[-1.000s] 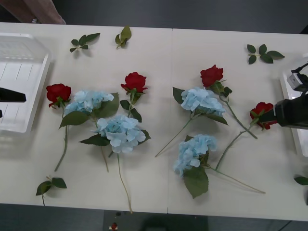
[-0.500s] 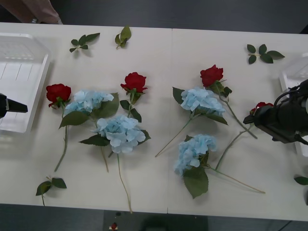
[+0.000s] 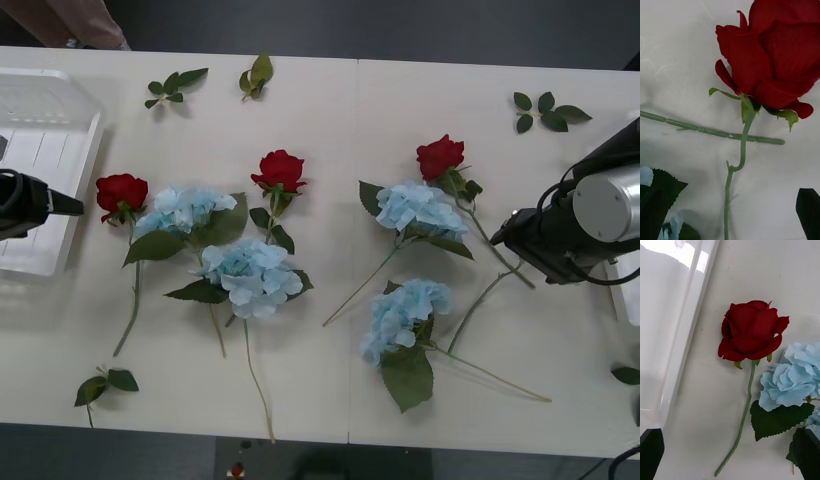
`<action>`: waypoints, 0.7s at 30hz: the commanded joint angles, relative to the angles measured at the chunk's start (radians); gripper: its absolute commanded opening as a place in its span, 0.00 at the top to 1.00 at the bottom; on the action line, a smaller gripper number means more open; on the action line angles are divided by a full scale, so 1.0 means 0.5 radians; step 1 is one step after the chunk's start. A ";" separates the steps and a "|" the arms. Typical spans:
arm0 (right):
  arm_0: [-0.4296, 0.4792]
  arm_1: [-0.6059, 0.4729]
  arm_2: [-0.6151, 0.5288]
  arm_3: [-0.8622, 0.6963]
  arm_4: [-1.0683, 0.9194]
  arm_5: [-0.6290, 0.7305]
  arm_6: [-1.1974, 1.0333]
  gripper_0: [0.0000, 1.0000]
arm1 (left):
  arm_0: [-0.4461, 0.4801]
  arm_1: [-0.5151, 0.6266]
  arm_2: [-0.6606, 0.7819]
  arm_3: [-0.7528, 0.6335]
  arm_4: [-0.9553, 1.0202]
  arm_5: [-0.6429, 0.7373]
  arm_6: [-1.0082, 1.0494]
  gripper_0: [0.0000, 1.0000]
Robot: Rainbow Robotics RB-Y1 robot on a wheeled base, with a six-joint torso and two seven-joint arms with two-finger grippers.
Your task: Put the red flowers into the right box and the blue flowers into the left box
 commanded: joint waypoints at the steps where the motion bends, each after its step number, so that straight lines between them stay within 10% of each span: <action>1: -0.053 0.032 -0.023 0.086 0.050 -0.047 -0.028 0.00 | -0.131 -0.023 -0.065 0.084 -0.015 -0.054 0.011 0.00; 21: -0.053 0.158 -0.020 0.331 0.126 -0.185 0.042 0.00 | -0.438 -0.250 -0.476 0.474 -0.100 -0.228 0.008 0.00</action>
